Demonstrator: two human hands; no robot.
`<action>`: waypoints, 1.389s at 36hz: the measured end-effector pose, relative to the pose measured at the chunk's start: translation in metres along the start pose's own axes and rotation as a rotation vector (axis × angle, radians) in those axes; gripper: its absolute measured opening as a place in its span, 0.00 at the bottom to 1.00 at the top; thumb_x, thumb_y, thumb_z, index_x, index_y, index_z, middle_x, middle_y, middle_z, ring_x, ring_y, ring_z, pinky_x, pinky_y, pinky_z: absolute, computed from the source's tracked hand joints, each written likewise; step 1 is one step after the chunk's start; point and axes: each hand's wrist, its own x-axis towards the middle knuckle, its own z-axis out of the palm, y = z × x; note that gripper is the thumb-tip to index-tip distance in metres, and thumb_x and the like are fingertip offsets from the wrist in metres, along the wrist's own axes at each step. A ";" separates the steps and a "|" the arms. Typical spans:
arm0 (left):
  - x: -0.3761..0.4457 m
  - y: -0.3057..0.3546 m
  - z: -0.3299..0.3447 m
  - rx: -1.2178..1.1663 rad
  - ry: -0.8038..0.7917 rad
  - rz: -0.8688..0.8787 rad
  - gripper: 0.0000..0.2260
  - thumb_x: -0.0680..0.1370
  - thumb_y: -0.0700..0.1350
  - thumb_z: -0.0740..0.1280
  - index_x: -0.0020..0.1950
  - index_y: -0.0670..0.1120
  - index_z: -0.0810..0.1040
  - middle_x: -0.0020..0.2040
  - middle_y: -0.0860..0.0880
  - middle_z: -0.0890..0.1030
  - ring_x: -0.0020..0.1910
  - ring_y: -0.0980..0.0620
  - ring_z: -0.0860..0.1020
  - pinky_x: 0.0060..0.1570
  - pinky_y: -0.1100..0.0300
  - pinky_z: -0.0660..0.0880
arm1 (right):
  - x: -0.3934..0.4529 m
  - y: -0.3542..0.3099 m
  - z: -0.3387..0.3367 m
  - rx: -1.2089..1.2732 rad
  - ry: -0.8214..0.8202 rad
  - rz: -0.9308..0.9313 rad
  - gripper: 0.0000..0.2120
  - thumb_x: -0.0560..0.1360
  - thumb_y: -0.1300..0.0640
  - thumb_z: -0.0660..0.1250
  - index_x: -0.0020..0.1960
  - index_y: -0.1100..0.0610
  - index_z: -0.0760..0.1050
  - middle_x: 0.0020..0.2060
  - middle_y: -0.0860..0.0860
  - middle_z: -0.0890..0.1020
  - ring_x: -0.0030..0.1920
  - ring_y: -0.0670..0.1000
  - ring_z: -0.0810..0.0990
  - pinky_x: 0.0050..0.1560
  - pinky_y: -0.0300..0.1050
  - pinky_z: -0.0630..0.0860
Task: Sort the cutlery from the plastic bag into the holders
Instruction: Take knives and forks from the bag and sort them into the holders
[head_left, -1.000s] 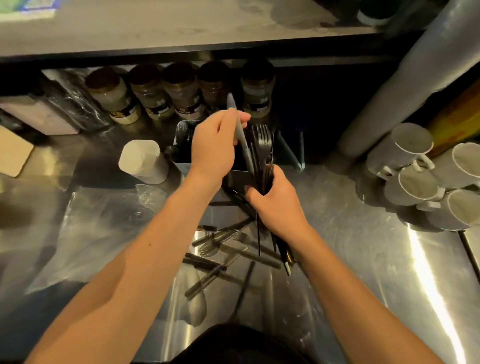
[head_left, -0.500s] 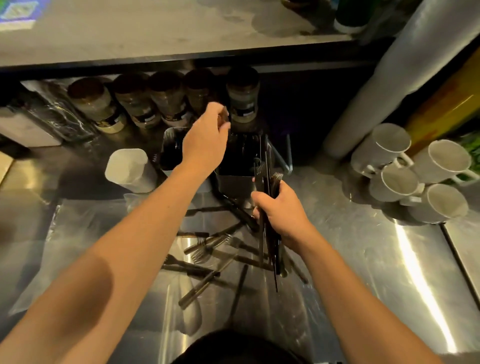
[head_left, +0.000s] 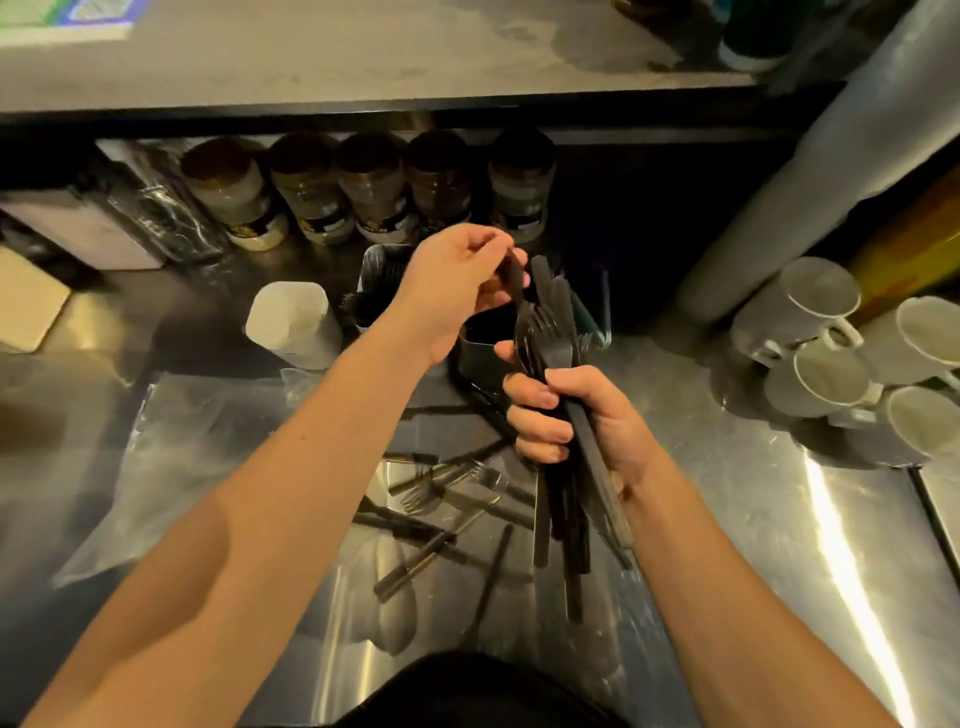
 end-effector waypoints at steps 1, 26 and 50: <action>0.001 0.006 -0.004 -0.110 0.086 0.036 0.07 0.85 0.40 0.58 0.51 0.44 0.75 0.44 0.47 0.83 0.42 0.52 0.83 0.43 0.57 0.80 | 0.000 0.001 0.002 -0.022 -0.001 0.012 0.21 0.74 0.59 0.70 0.65 0.60 0.73 0.35 0.48 0.70 0.28 0.44 0.63 0.28 0.38 0.61; -0.051 0.007 -0.047 0.423 -0.053 0.098 0.04 0.82 0.48 0.65 0.49 0.49 0.78 0.32 0.58 0.74 0.29 0.61 0.70 0.34 0.64 0.69 | 0.025 0.016 0.043 -0.515 0.431 -0.165 0.09 0.81 0.55 0.64 0.46 0.57 0.80 0.39 0.55 0.79 0.34 0.50 0.74 0.33 0.42 0.69; -0.038 0.004 -0.059 0.039 0.248 0.099 0.07 0.82 0.48 0.66 0.51 0.45 0.78 0.40 0.51 0.80 0.39 0.56 0.78 0.45 0.55 0.78 | 0.056 0.025 0.049 -0.488 0.675 -0.267 0.15 0.82 0.58 0.64 0.64 0.66 0.71 0.44 0.58 0.86 0.38 0.57 0.85 0.35 0.48 0.81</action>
